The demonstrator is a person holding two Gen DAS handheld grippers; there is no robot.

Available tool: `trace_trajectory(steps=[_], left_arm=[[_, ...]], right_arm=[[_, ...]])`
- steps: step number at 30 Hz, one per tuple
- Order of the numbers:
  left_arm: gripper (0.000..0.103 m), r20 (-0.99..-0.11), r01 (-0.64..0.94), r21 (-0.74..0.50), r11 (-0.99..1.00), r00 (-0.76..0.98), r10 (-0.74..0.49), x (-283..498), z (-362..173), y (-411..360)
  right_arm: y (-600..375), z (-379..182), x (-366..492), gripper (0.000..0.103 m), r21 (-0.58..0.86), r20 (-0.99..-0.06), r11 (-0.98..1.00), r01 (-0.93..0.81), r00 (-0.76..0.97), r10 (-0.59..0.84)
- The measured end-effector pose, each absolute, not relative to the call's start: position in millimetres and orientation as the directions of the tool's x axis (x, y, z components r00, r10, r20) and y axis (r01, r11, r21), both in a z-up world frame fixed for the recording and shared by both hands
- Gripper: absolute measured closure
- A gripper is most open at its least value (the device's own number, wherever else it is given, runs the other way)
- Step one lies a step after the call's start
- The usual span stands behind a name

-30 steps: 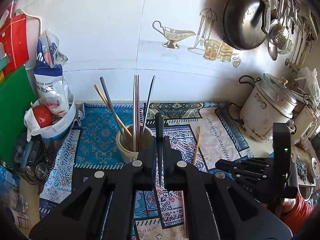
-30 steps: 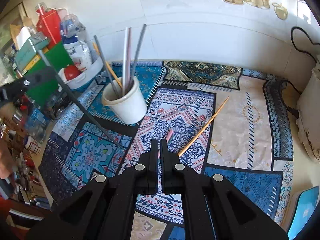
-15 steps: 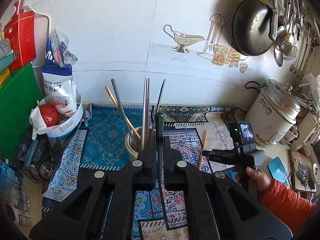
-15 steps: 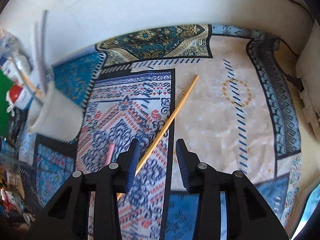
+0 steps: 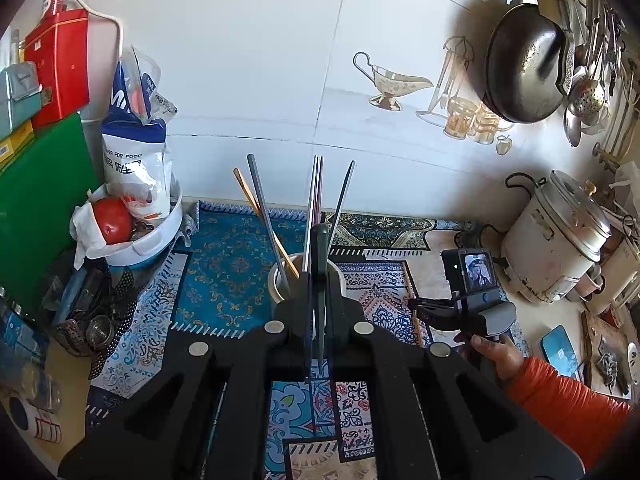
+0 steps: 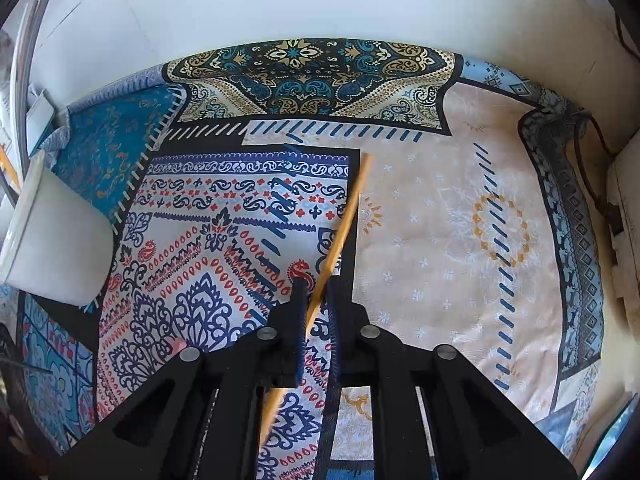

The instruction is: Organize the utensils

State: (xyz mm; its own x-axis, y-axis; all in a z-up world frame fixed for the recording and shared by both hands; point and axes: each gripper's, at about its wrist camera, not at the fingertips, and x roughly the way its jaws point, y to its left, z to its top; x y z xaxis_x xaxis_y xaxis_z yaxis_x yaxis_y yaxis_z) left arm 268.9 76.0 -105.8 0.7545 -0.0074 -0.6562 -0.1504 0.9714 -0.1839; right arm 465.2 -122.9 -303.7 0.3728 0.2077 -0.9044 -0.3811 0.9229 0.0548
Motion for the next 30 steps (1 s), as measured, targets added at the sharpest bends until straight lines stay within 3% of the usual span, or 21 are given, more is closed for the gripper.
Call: trace_trajectory(steps=[2,17,30], left_arm=[[0.099,-0.652,-0.147,-0.182,0.972,0.759,-0.007,268.8,-103.6,75.1],[0.099,-0.597,-0.120,-0.191,0.974,0.802,-0.018,263.3,-76.8,71.3],[0.099,-0.567,-0.143,-0.174,0.974,0.823,0.019,262.0,-62.4,81.1]], right_arm=[[-128.4,-299.8,464.0,0.098,0.111,-0.906,0.920,-0.377,0.342,0.250],[-162.6,-195.2,381.2,0.098,0.164,-0.769,0.864,-0.476,0.487,0.414],[-121.9,-177.7,385.3,0.099,0.162,-0.689,0.814,-0.558,0.527,0.498]])
